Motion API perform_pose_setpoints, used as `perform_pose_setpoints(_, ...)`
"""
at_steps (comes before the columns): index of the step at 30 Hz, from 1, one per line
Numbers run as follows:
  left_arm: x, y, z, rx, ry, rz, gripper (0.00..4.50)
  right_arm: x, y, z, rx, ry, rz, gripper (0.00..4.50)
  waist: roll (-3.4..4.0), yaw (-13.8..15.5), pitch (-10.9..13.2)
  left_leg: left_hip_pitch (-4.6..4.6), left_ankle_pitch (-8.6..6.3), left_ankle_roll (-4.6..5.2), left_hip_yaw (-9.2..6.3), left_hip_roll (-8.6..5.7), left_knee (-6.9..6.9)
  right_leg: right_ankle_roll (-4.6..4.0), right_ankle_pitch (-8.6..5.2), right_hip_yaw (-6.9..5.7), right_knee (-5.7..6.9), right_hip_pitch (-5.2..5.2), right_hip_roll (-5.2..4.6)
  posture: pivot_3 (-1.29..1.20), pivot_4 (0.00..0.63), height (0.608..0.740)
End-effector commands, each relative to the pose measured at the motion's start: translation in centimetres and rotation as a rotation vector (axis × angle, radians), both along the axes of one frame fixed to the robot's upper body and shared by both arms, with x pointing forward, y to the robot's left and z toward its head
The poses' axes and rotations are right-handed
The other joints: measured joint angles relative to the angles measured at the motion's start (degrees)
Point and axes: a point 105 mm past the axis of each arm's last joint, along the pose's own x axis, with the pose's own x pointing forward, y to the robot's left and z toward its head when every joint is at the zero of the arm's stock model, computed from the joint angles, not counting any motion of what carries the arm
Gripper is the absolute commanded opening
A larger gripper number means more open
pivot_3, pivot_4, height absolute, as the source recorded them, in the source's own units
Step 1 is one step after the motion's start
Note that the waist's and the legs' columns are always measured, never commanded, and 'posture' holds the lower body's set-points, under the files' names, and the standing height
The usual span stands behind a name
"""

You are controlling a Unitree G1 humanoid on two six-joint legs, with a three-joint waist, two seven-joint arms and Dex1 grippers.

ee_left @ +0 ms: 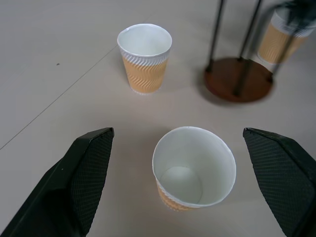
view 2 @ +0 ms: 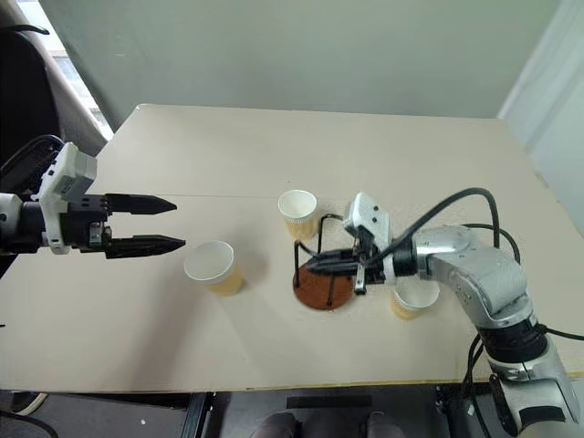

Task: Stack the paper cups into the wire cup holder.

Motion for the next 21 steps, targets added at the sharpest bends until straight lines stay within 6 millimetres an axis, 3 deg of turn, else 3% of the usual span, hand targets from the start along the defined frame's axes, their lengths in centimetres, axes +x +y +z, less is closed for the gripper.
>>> perform_pose_setpoints(1, -0.2, 0.0, 1.3, 0.018, -0.052, -0.012, 4.5, -2.2, 0.2, 0.1, -0.02, -0.019, 0.12, 0.03, -0.03, 0.0, 0.0, 0.04, 0.01, -0.01, 0.0, 0.01, 0.0, 0.0, 0.0, 0.0, 0.01, 0.02, 0.0, 0.0, 0.15, 0.74)
perform_pose_setpoints(13, -0.3, 0.1, 1.4, 0.024, -0.055, -0.011, 4.5, -2.6, -0.4, -1.5, -0.024, -0.068, 0.235, 0.03, -0.07, -0.1, 0.0, 0.1, 0.06, -0.02, -0.05, 0.01, -0.03, -0.01, 0.01, -0.01, 0.06, 0.06, 0.0, 0.0, 0.15, 0.74)
perform_pose_setpoints(21, -0.3, 0.2, 1.4, 0.026, -0.053, -0.011, 4.5, -1.6, -0.9, -3.2, -0.11, -0.145, 0.256, 0.03, -0.1, -0.1, -0.1, 0.09, 0.06, -0.01, -0.06, 0.02, -0.03, -0.03, 0.02, -0.01, 0.07, 0.07, 0.0, 0.0, 0.15, 0.74)
